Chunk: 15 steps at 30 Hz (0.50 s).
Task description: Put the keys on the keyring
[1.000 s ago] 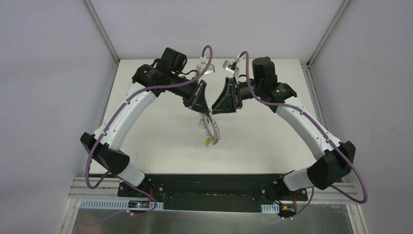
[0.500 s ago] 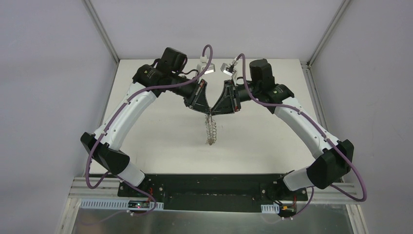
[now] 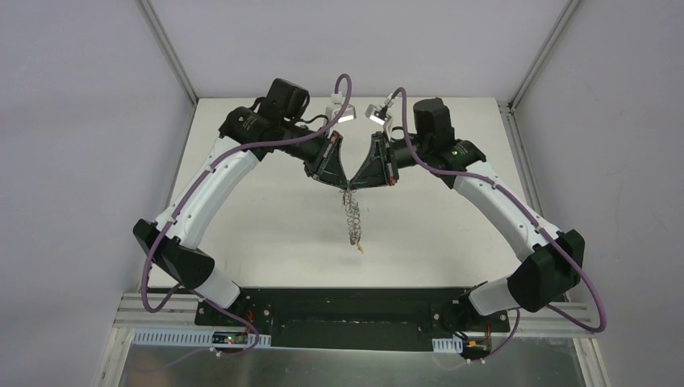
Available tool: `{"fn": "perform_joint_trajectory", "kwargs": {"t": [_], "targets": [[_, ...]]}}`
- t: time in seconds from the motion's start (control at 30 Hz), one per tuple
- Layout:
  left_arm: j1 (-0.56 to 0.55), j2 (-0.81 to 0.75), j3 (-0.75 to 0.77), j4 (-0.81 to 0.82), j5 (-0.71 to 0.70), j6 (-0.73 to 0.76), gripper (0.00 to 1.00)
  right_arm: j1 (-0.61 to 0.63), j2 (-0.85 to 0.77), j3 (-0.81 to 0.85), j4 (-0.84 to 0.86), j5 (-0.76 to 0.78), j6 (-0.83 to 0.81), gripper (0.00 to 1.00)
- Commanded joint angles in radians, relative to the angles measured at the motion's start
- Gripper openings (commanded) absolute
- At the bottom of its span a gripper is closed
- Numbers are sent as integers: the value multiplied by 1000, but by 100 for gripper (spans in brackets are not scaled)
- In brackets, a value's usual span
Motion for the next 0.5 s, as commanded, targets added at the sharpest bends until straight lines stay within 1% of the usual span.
{"fn": "perform_joint_trajectory", "kwargs": {"t": [0.0,0.1,0.2,0.27,0.37,0.47], "targets": [[5,-45,-12,56,50,-7,0,-12,1,-4,133,-62,98,0],[25,-94,-81,165,53,-51,14,-29,2,-15,224,-71,205,0],[40,-164,-169,303,51,-90,23,-38,7,-20,280,-75,260,0],[41,-183,-198,342,53,-95,26,-43,9,-27,333,-79,303,0],[41,-184,-210,354,54,-91,29,-50,12,-43,399,-85,363,0],[41,-185,-219,370,57,-93,30,-56,12,-57,445,-84,401,0]]}}
